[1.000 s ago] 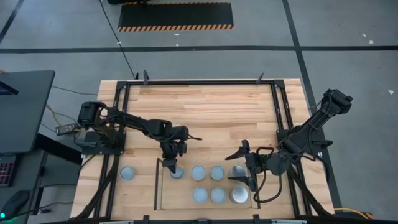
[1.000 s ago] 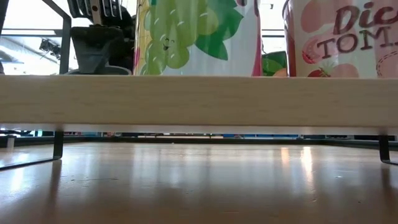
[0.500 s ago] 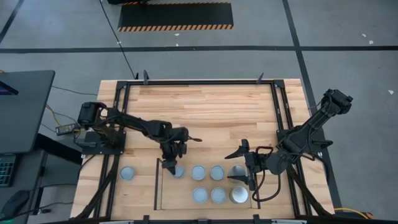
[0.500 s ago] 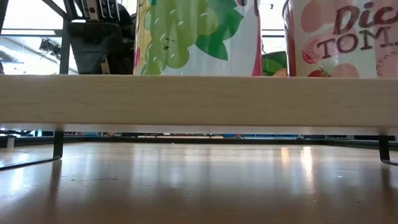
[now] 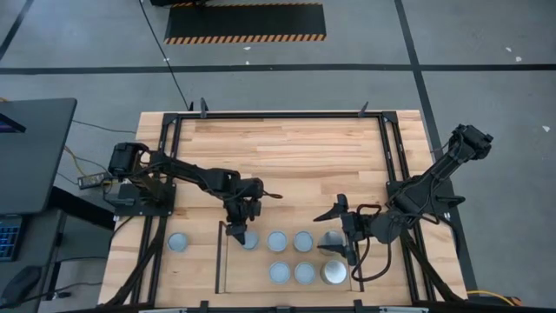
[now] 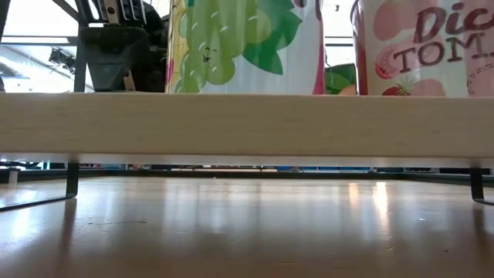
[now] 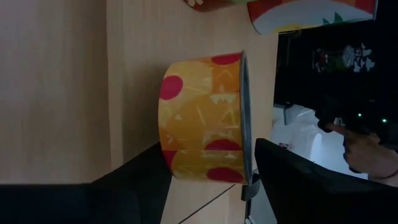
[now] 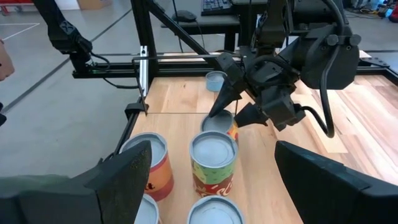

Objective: Pick and place cans onto a shelf
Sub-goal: Put the canned pineapple on the shelf

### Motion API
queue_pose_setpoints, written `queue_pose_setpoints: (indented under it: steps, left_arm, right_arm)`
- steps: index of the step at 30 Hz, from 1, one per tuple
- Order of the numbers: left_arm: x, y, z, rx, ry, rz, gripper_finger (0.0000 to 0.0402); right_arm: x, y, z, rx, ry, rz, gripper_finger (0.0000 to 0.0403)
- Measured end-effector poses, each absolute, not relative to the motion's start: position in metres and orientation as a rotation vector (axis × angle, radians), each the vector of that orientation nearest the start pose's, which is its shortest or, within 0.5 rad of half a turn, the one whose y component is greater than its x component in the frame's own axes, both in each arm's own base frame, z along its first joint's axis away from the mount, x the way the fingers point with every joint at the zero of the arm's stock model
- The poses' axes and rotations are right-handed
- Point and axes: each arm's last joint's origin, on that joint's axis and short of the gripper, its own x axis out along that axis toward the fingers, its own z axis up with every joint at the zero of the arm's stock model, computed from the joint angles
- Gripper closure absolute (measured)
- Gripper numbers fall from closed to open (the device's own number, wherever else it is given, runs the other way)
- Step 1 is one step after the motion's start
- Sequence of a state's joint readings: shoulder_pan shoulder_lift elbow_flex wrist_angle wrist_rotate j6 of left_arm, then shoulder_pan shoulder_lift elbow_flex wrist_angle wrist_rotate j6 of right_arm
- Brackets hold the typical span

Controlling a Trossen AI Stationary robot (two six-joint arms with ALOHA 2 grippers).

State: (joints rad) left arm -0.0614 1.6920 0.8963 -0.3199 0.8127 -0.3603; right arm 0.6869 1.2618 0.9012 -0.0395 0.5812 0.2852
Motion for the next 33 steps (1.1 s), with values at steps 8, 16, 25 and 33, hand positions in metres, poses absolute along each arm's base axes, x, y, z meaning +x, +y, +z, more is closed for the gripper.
queue_pose_setpoints:
  steps: [8,16,25,33]
  left_arm:
    - [0.31,-0.043,0.164,-0.674,1.196,-0.553,0.017]
    - [0.315,-0.057,0.178,-0.577,1.225,-0.521,0.017]
    - [0.313,-0.069,0.176,-0.492,1.234,-0.436,0.017]
    - [0.309,-0.085,0.175,-0.473,1.256,-0.453,0.017]
  right_arm:
    - [0.227,0.154,0.287,0.035,0.354,0.021,0.0055]
    - [0.228,0.153,0.286,0.036,0.358,0.016,0.0055]
    - [0.225,0.152,0.281,0.058,0.408,-0.001,0.0055]
    - [0.224,0.151,0.279,0.071,0.425,-0.01,0.0055]
